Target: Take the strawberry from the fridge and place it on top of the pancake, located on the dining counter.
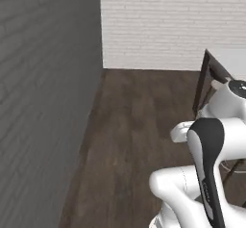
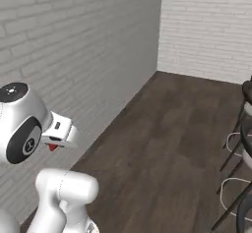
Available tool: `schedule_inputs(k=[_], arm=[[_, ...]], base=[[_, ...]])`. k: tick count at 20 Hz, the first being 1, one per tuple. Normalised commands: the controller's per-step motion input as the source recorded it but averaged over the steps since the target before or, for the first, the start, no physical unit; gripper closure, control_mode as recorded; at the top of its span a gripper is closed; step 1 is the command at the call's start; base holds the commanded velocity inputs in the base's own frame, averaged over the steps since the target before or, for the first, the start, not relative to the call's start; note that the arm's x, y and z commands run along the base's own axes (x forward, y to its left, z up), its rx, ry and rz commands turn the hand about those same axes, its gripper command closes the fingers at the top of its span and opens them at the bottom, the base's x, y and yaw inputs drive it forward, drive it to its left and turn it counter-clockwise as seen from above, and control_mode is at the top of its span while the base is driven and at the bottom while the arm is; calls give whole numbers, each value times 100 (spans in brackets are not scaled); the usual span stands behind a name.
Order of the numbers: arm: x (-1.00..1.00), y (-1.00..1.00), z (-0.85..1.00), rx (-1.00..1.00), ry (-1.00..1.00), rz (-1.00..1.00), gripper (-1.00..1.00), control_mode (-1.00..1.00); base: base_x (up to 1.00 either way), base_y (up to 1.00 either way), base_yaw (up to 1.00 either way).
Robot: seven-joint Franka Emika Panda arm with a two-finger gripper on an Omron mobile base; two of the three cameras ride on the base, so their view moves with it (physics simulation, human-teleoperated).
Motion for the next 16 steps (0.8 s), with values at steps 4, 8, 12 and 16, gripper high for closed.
schedule_inputs(k=[4, 8, 12, 16], arm=[[0, 0, 0, 0, 0, 0, 100, 100], [0, 0, 0, 0, 0, 0, 100, 100], [0, 0, 0, 0, 0, 0, 100, 100], [0, 0, 0, 0, 0, 0, 100, 100]], base=[[50, 0, -76], [66, 0, -74], [91, 10, -68], [99, 35, -67]])
